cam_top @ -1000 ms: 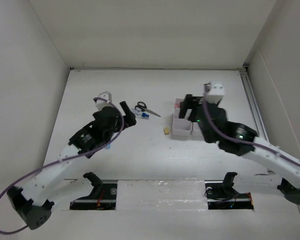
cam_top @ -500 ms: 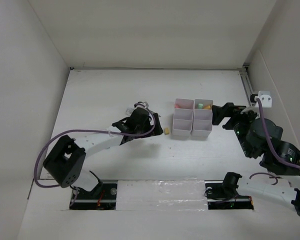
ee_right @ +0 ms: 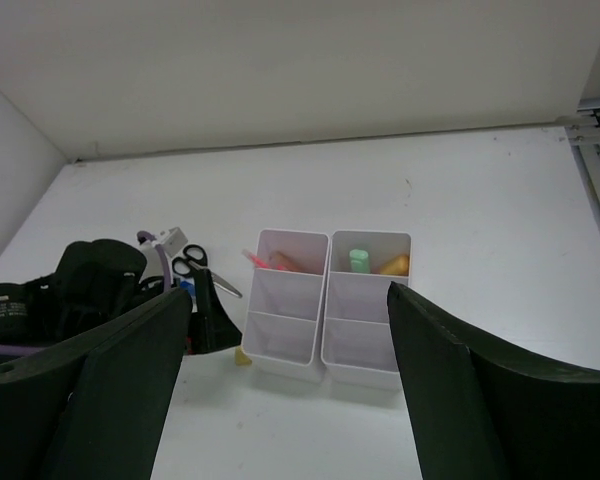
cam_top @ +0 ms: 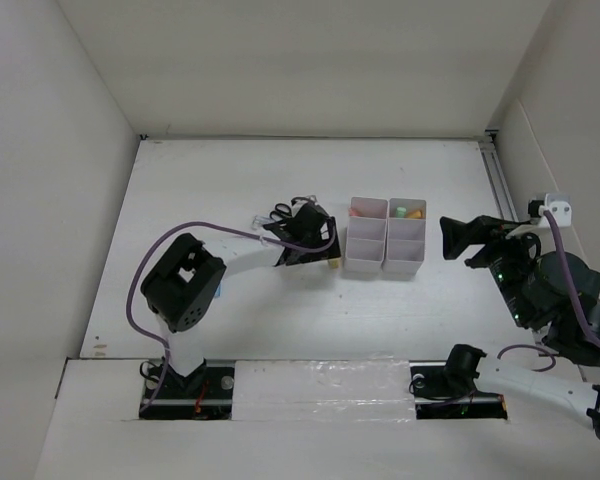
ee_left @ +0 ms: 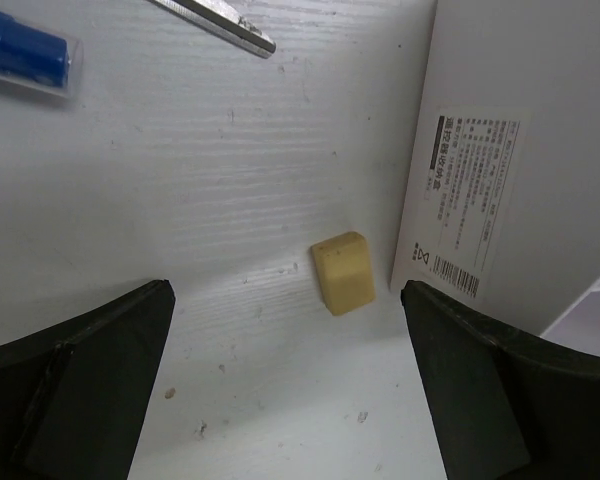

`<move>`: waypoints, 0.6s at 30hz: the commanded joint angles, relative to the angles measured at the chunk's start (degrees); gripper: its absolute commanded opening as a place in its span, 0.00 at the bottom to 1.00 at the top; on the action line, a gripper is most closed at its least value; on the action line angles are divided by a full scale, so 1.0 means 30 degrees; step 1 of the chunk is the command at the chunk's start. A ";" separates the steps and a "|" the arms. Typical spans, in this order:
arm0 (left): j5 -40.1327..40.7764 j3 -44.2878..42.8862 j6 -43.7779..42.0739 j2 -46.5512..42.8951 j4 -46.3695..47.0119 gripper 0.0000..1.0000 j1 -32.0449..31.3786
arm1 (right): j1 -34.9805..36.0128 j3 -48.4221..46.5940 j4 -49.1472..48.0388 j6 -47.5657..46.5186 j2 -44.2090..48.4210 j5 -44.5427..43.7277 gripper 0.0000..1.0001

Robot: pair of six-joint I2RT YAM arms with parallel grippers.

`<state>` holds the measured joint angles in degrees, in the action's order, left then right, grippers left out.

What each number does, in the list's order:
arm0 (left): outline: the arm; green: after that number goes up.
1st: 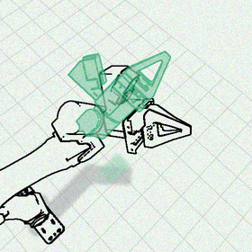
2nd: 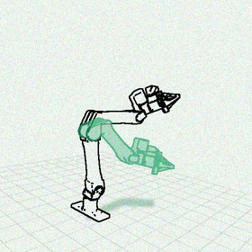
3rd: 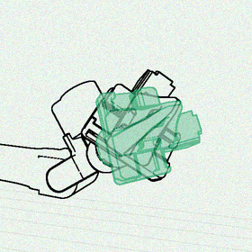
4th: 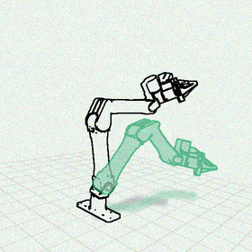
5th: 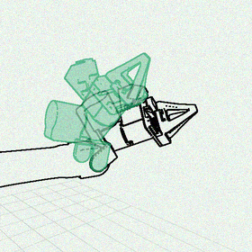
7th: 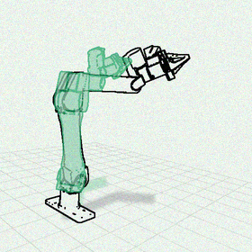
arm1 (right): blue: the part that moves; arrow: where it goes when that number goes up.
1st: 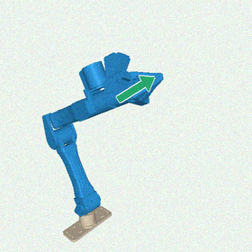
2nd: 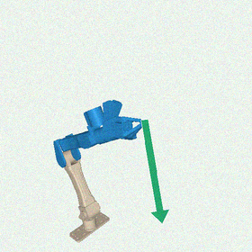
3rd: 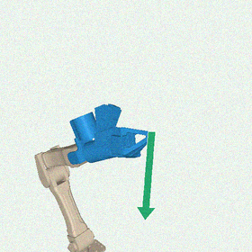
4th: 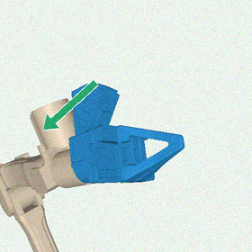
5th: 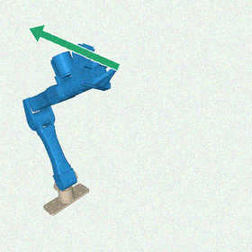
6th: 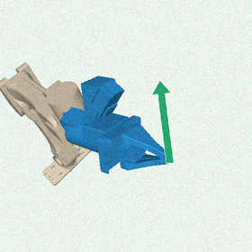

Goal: Sort the stationery into containers
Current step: Grab a piece of stationery with the left arm

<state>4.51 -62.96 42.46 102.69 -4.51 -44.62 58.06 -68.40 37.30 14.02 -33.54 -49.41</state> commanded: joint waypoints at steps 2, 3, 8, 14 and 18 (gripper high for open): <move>0.1159 -0.1250 0.0291 0.0103 -0.1188 0.93 -0.0097 | -0.0165 0.0154 -0.0390 -0.0543 -0.0099 0.0647 0.85; 0.1336 -0.1511 0.0465 0.0104 -0.1365 0.91 -0.0097 | -0.0165 0.0328 -0.0392 -0.0717 0.0075 0.0649 0.85; 0.2158 -0.2478 0.0467 0.0661 -0.2565 0.72 -0.0273 | -0.0165 0.0506 -0.0800 -0.0924 0.0311 0.1000 0.85; 0.2916 -0.3767 0.0467 0.1509 -0.4174 0.69 -0.1062 | -0.0165 0.0681 -0.1007 -0.1100 0.0689 0.1235 0.85; 0.3300 -0.4033 0.0643 0.1745 -0.4794 0.68 -0.1064 | -0.0165 0.0857 -0.1181 -0.1100 0.0897 0.1411 0.85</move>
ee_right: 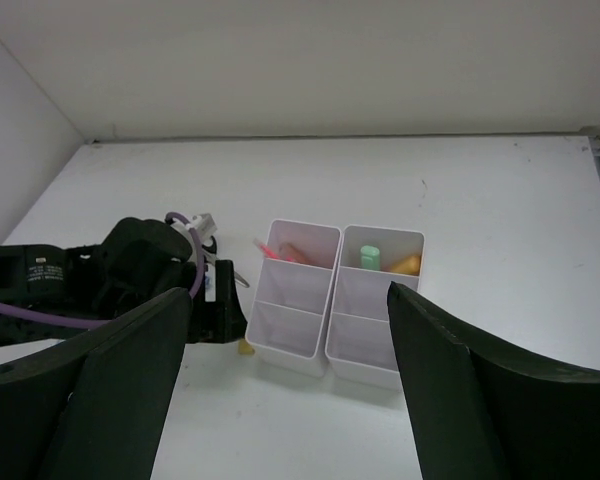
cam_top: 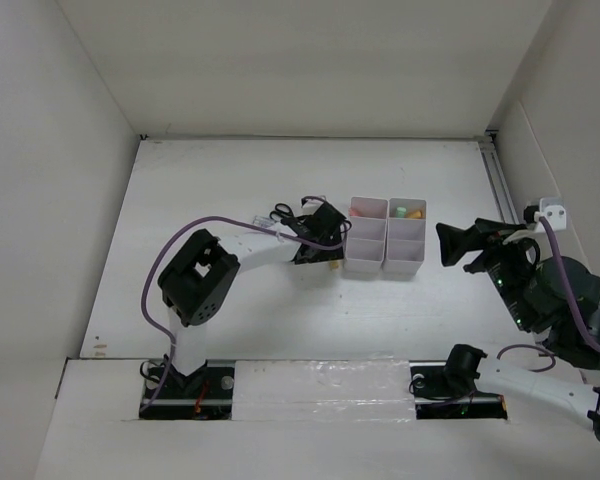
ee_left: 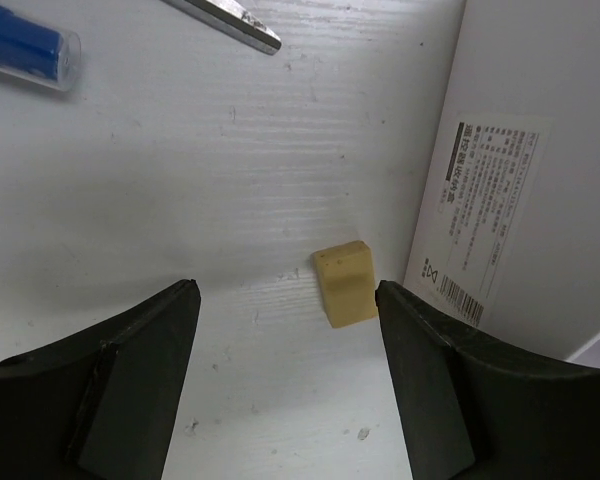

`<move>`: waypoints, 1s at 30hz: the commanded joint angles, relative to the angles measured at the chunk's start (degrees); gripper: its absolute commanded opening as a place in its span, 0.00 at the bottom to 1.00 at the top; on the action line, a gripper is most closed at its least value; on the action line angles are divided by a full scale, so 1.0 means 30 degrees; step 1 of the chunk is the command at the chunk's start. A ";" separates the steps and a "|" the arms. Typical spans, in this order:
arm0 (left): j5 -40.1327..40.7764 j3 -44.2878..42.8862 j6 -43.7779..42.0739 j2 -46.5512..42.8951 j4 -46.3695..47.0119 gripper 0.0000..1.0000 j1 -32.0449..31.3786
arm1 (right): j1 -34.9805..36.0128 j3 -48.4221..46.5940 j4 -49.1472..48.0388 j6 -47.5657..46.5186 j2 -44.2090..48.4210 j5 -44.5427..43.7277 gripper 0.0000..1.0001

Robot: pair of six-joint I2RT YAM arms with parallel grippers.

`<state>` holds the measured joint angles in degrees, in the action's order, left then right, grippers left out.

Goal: Sort the stationery into containers
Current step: Grab a piece of stationery with the left arm

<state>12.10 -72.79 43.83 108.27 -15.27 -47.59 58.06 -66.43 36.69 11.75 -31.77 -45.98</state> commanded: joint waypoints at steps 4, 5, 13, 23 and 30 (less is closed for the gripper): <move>0.0569 -0.0198 0.0359 -0.0523 -0.0682 0.68 -0.0073 | -0.0165 0.0201 -0.0979 -0.0342 0.0482 0.0441 0.85; 0.0567 -0.0024 0.0359 -0.0523 -0.0682 0.66 -0.0073 | -0.0165 0.0201 -0.0979 -0.0342 0.0482 0.0443 0.85; 0.0128 -0.0022 0.0359 -0.0347 -0.0040 0.66 -0.0073 | -0.0165 0.0201 -0.0979 -0.0342 0.0482 0.0618 0.85; -0.0429 -0.0254 0.0359 0.0237 -0.0094 0.66 -0.0073 | -0.0165 0.0201 -0.0979 -0.0518 0.0658 0.0618 0.85; 0.0684 -0.0608 0.0535 0.0590 -0.0975 0.65 -0.0249 | -0.0165 0.0377 -0.1153 -0.0518 0.0658 0.0618 0.85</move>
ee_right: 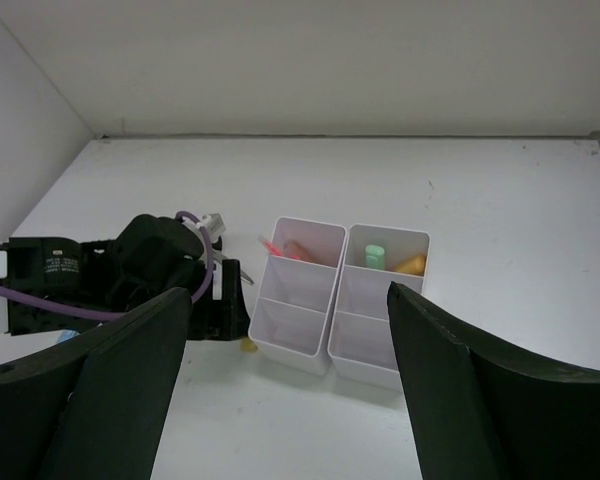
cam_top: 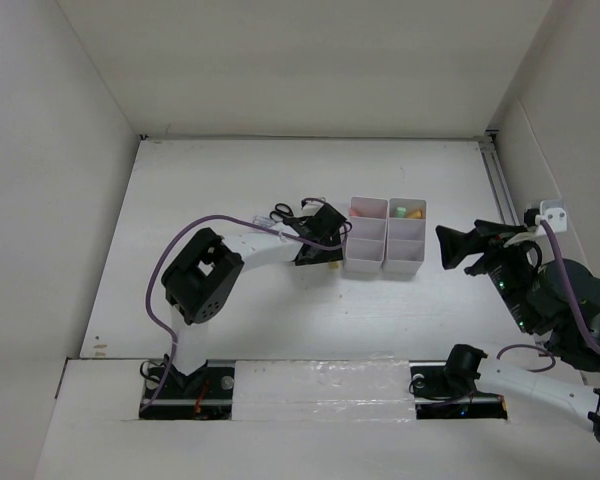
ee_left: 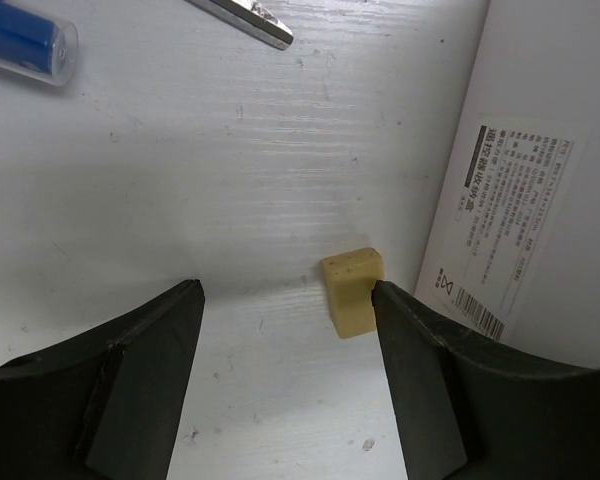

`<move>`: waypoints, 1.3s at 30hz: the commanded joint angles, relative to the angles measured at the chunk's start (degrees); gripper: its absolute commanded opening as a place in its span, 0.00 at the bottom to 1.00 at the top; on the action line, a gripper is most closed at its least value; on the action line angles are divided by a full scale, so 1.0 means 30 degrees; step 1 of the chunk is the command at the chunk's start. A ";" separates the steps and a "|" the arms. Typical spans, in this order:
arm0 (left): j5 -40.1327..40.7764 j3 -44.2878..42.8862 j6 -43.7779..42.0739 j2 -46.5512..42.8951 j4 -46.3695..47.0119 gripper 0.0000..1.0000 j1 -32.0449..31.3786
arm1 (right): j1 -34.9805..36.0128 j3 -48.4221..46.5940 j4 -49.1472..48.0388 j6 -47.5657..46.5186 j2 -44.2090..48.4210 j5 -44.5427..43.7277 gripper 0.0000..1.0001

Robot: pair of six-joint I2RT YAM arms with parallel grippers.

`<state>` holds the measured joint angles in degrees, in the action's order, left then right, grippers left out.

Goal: Sort the stationery into containers
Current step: Grab a piece of stationery with the left arm

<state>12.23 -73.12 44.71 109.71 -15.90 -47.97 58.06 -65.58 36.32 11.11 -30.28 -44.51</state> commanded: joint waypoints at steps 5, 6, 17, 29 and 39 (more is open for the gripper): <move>0.0086 -0.0323 0.0244 0.0490 -0.0385 0.65 -0.0125 | -0.0165 0.0093 -0.1031 -0.0306 0.0163 0.0306 0.85; 0.0084 -0.0323 0.0244 0.0490 -0.0383 0.65 -0.0125 | -0.0165 0.0093 -0.1031 -0.0306 0.0163 0.0306 0.85; -0.0707 -0.0147 0.0244 0.0166 0.0466 0.65 -0.0125 | -0.0165 0.0269 -0.1031 -0.0482 0.0163 0.0482 0.84; 0.0614 -0.0733 0.0244 0.1486 -0.0971 0.62 -0.0506 | -0.0165 0.0269 -0.1207 -0.0482 0.0338 0.0482 0.84; 0.1021 -0.0499 0.0419 0.1485 -0.1057 0.52 -0.0682 | -0.0165 0.0269 -0.1207 -0.0658 0.0512 0.0658 0.84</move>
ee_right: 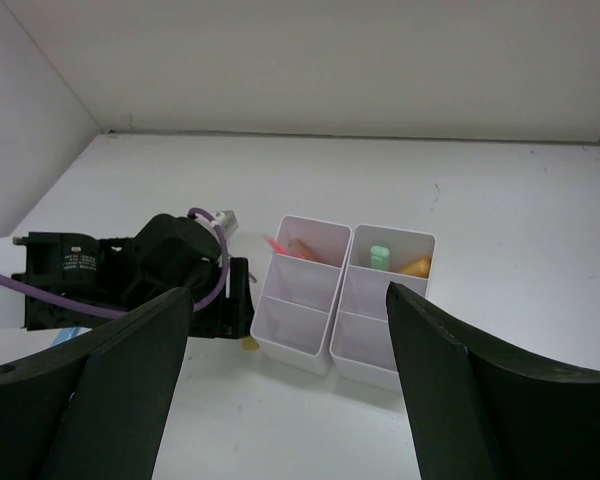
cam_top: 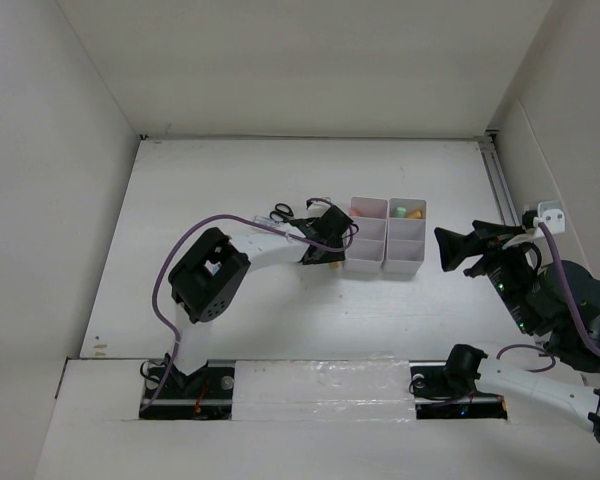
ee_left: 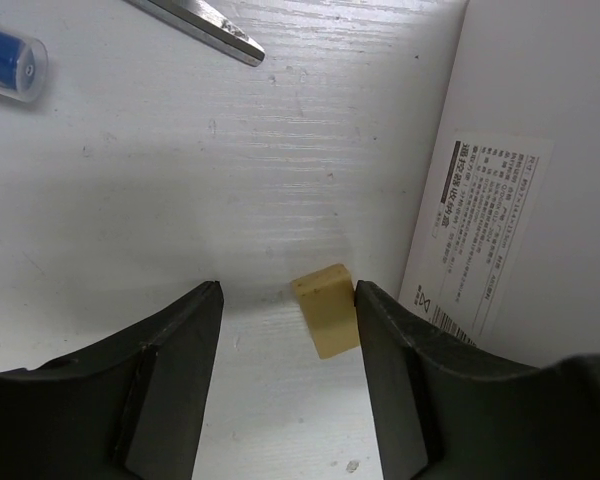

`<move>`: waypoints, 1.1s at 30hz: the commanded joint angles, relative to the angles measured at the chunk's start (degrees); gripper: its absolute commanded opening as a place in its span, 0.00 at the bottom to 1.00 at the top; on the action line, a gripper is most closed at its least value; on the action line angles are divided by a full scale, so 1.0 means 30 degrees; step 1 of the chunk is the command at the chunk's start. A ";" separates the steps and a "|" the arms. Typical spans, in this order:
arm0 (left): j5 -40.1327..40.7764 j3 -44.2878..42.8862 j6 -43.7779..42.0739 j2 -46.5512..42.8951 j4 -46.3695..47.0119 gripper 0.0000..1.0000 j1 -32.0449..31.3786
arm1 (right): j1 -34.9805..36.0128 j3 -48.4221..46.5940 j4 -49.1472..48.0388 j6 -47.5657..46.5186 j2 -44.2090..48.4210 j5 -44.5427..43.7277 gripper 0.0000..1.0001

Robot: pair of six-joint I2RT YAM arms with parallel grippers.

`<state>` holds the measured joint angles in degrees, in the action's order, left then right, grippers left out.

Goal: Sort the stationery into containers
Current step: Grab a piece of stationery with the left arm

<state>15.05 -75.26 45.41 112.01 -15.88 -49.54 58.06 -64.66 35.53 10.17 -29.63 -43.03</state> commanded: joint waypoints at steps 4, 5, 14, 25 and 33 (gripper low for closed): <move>0.0257 0.0010 0.0186 0.1100 -0.1619 0.50 -0.0157 | -0.0165 -0.0037 -0.0944 -0.0345 0.0471 0.0162 0.84; 0.0257 0.0010 0.0186 0.1102 -0.1621 0.50 -0.0157 | -0.0165 -0.0037 -0.0944 -0.0345 0.0471 0.0162 0.84; 0.0667 0.0010 0.0216 0.0926 -0.2060 0.45 -0.0333 | -0.0165 -0.0037 -0.1120 -0.0345 0.0471 0.0162 0.84; 0.1019 -0.0139 0.1710 0.1307 -0.3027 0.46 -0.1212 | -0.0165 -0.0037 -0.1296 -0.0345 0.0471 0.0514 0.83; 0.1605 0.0069 0.2147 0.1307 -0.3201 0.34 -0.1212 | -0.0165 -0.0037 -0.1296 -0.0345 0.0647 0.0514 0.83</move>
<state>20.78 -76.88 49.98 113.38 -19.79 -52.82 58.06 -64.66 35.09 9.87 -28.47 -41.95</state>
